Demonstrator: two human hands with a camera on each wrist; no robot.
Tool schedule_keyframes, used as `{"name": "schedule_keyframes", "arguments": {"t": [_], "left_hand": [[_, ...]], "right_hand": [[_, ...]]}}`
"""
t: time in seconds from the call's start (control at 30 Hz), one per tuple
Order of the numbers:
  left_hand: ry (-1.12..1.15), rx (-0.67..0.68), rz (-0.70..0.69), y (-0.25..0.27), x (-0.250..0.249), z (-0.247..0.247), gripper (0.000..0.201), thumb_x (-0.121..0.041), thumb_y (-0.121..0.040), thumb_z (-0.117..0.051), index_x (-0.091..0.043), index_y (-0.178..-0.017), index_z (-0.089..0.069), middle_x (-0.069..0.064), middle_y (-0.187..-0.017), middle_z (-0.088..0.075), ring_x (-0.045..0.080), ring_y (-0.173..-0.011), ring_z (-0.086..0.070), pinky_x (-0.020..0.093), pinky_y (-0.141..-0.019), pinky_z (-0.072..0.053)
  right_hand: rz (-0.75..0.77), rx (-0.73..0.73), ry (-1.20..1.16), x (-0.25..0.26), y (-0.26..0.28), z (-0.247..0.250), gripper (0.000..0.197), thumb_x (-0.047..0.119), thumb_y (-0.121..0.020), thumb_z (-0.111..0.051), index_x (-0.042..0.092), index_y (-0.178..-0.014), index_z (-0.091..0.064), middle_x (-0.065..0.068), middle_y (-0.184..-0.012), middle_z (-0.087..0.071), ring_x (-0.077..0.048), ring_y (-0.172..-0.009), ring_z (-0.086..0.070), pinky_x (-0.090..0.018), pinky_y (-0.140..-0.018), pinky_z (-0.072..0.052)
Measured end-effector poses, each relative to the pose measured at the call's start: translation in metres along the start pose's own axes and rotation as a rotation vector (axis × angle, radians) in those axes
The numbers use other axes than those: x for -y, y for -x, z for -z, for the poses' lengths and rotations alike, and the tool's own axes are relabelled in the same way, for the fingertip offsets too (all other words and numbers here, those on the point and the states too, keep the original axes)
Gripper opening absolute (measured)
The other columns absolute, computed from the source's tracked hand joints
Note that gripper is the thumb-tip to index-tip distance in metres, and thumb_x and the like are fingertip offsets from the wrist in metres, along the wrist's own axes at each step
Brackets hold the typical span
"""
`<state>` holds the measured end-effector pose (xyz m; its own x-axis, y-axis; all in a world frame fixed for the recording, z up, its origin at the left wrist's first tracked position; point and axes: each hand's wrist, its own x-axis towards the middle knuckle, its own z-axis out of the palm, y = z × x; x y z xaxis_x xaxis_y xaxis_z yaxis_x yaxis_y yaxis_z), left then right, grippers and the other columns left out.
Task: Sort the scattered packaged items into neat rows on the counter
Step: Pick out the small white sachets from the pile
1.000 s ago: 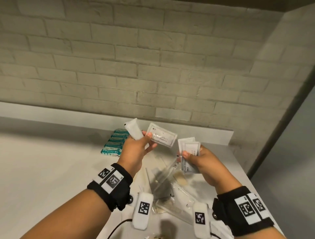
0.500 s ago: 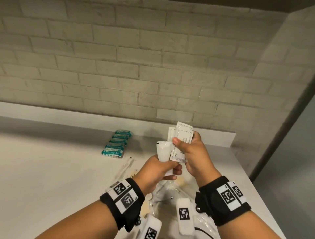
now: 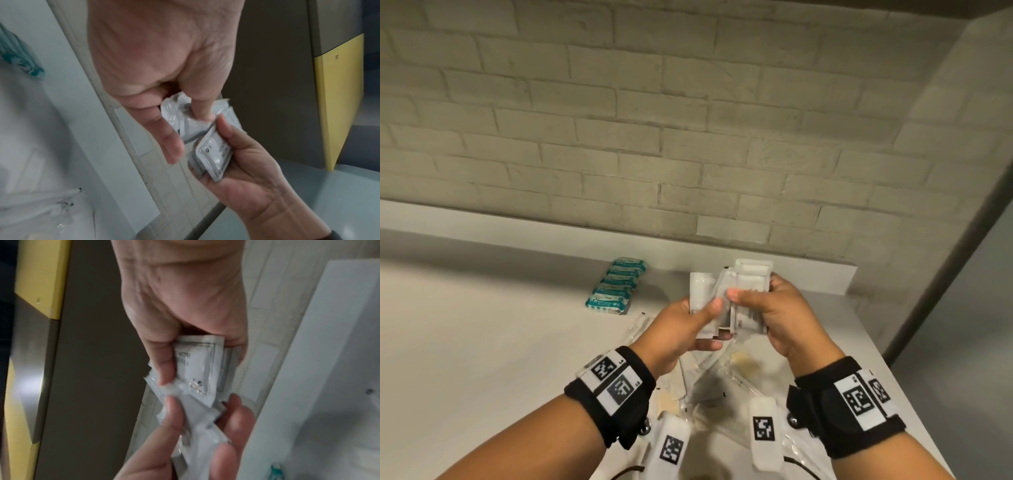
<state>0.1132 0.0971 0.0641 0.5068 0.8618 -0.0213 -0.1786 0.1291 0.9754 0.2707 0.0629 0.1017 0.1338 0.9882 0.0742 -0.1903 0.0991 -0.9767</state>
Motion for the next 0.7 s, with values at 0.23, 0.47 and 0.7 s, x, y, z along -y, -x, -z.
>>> {"name": "schedule_keyframes", "arguments": {"t": [0.23, 0.47, 0.7], "left_hand": [[0.245, -0.137, -0.001, -0.007, -0.009, 0.006, 0.014, -0.012, -0.091, -0.061, -0.013, -0.103, -0.066, 0.009, -0.095, -0.072, 0.017, -0.078, -0.070, 0.024, -0.059, -0.056], [0.133, -0.301, -0.134, -0.010, -0.007, 0.007, 0.013, -0.002, -0.087, -0.064, -0.015, -0.088, -0.066, -0.002, -0.072, -0.073, 0.013, -0.069, -0.069, 0.024, -0.060, -0.055], [0.157, -0.420, -0.239, -0.008, 0.002, -0.008, 0.015, 0.000, -0.085, -0.066, -0.008, -0.097, -0.062, 0.008, -0.088, -0.069, 0.020, -0.079, -0.068, 0.031, -0.070, -0.057]], "right_hand": [[0.333, 0.262, 0.629, 0.007, 0.016, 0.017, 0.038, -0.012, -0.063, -0.078, 0.022, -0.078, -0.077, -0.005, -0.081, -0.046, 0.001, -0.070, -0.052, -0.012, -0.067, -0.048], [-0.029, 0.050, 0.425, -0.015, 0.032, 0.047, 0.036, -0.012, -0.078, -0.068, 0.017, -0.099, -0.063, -0.001, -0.084, -0.071, -0.007, -0.070, -0.068, -0.016, -0.061, -0.053], [-0.053, 0.073, 0.021, -0.001, 0.037, 0.059, 0.025, -0.003, -0.080, -0.062, 0.003, -0.103, -0.056, -0.012, -0.074, -0.070, -0.027, -0.062, -0.069, -0.037, -0.058, -0.060]]}}
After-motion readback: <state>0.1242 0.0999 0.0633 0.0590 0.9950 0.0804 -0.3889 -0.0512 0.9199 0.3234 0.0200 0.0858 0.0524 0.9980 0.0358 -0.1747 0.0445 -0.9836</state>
